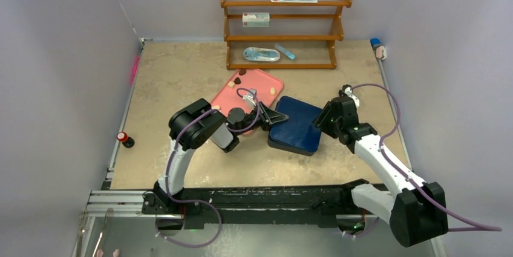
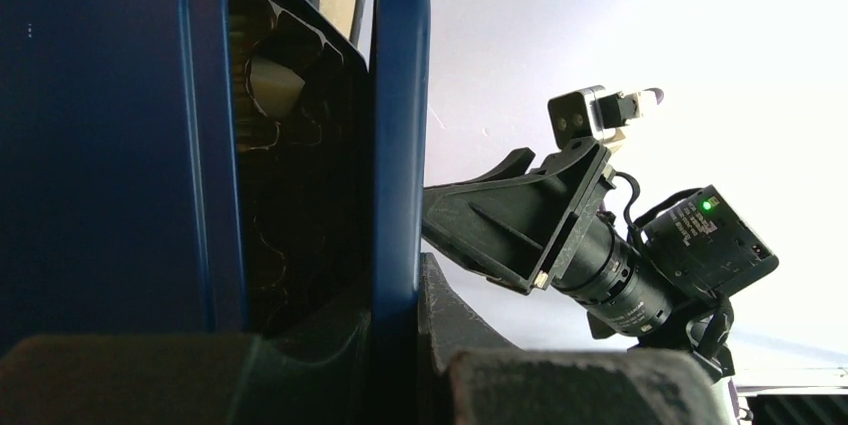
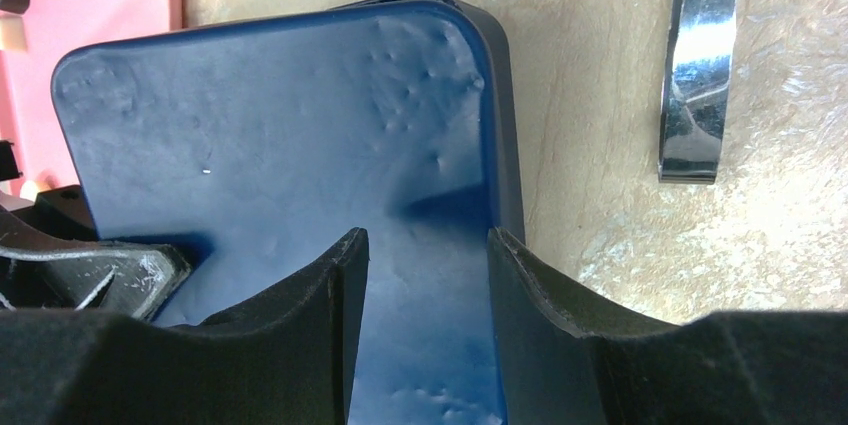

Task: Pack the chocolate
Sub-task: Close the box lid on the packing box.

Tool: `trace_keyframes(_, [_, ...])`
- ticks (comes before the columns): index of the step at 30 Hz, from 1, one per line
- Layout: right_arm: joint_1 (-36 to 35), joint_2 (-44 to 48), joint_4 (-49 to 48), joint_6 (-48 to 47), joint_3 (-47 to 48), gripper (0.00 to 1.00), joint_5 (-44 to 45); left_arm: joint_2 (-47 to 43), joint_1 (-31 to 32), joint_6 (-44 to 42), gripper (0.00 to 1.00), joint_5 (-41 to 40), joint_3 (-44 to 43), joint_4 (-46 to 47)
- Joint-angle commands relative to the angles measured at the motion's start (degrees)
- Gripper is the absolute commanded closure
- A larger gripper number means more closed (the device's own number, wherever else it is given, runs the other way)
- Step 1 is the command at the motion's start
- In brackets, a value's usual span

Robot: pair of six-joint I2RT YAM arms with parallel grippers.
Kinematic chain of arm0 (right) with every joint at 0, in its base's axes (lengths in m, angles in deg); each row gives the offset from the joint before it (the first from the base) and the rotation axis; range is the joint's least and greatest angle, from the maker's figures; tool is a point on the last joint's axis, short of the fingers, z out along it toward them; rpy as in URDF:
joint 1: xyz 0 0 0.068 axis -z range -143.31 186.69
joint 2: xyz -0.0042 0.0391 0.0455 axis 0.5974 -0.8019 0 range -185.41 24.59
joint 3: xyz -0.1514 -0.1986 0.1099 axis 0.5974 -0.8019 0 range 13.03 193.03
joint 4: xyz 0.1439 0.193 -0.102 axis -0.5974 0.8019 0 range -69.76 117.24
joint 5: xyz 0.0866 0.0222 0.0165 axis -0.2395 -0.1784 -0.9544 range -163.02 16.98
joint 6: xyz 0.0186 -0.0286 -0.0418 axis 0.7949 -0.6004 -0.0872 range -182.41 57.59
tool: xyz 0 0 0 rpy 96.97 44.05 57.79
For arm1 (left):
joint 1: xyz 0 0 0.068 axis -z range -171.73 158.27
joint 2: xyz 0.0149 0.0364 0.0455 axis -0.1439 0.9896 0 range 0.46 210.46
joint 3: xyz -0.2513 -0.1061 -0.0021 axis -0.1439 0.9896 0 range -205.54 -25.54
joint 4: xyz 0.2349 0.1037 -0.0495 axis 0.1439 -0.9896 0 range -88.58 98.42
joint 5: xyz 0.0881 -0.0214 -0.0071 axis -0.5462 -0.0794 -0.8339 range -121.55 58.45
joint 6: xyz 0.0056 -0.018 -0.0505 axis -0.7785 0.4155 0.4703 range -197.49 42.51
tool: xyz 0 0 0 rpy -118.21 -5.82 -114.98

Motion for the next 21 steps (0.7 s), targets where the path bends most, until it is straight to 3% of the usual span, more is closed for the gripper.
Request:
trace_keyframes(1, [-0.29, -0.90, -1.98, -0.86, -0.77, 0.50, -1.13, -0.78, 0.34, -0.22, 1.00, -1.22, 0.74, 3.79])
trace_keyframes(21, [-0.30, -3.64, -3.25, -2.46, 0.09, 0.51, -2.54, -0.47, 0.16, -0.57, 0.98, -0.97, 0.55, 3.79])
